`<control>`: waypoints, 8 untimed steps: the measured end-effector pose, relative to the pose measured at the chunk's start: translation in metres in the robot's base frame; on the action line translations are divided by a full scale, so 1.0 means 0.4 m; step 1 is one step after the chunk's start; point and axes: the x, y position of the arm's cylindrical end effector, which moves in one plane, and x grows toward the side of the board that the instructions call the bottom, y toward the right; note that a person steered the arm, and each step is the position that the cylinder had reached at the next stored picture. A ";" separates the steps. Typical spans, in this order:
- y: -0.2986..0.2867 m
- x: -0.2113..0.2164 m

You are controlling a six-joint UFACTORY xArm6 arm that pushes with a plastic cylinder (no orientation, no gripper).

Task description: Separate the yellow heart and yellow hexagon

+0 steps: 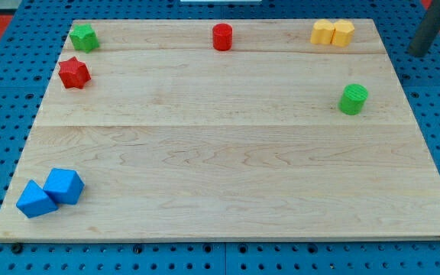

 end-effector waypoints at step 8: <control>-0.441 -0.099</control>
